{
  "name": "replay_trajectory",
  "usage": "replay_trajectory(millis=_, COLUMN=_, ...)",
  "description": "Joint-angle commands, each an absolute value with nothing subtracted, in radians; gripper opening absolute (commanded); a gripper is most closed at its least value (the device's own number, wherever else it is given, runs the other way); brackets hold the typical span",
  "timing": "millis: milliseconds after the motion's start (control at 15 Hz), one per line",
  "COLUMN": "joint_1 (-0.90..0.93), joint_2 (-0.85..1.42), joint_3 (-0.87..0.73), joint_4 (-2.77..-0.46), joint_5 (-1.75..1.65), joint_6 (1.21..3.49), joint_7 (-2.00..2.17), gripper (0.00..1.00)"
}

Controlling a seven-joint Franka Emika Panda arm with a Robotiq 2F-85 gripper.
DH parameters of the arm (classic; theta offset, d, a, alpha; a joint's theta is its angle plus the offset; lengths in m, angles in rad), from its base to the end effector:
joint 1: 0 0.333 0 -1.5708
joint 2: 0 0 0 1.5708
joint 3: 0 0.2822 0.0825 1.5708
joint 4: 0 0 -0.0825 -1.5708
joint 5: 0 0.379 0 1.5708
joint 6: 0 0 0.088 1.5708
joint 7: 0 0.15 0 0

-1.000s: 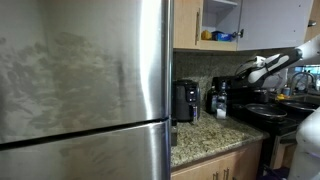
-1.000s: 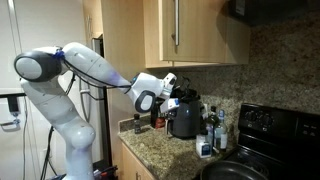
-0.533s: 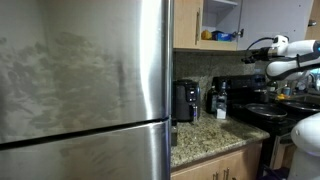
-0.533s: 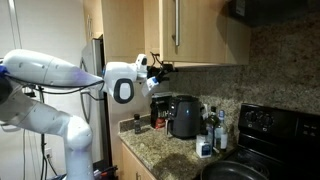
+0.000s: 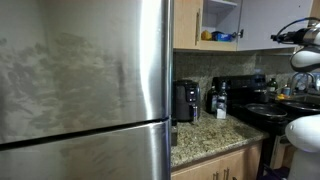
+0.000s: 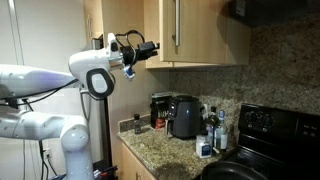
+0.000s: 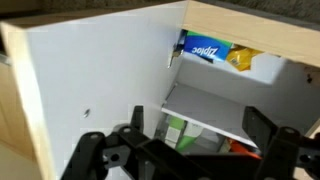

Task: Pick up the bottle from the cabinet and put it on the counter, then close the cabinet door

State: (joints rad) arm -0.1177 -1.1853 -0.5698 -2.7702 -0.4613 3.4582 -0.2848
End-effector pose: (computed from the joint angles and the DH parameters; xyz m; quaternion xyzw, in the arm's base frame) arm 0.2273 -0.2208 0.6713 0.6129 -0.0356 0.7591 0.2163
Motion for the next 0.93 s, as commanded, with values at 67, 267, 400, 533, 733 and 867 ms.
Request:
replay_trajectory(millis=67, joint_1=-0.287, joint_2=-1.331, joint_3=-0.550, joint_4=-2.788, joint_5=-0.475, joint_6=3.458, joint_7=-0.096, gripper=1.00)
replay_trajectory(millis=267, joint_1=-0.413, joint_2=-1.406, joint_3=-0.544, joint_4=-2.787, joint_5=-0.464, joint_6=3.458, joint_7=0.031, gripper=1.00)
replay_trajectory(millis=400, joint_1=-0.505, joint_2=-1.413, joint_3=-0.546, joint_4=-2.778, joint_5=-0.461, joint_6=3.457, joint_7=0.147, gripper=1.00)
replay_trajectory(millis=533, joint_1=-0.460, joint_2=-1.430, joint_3=-0.561, joint_4=-2.771, joint_5=-0.461, joint_6=3.455, joint_7=0.110, gripper=1.00)
replay_trajectory(millis=733, joint_1=-0.542, joint_2=-1.419, joint_3=-0.550, joint_4=-2.766, joint_5=-0.464, joint_6=3.454, joint_7=0.170, gripper=1.00)
replay_trajectory(millis=867, joint_1=-0.456, joint_2=-1.354, joint_3=-0.505, joint_4=-2.718, joint_5=-0.275, joint_6=3.409, joint_7=0.049, gripper=1.00)
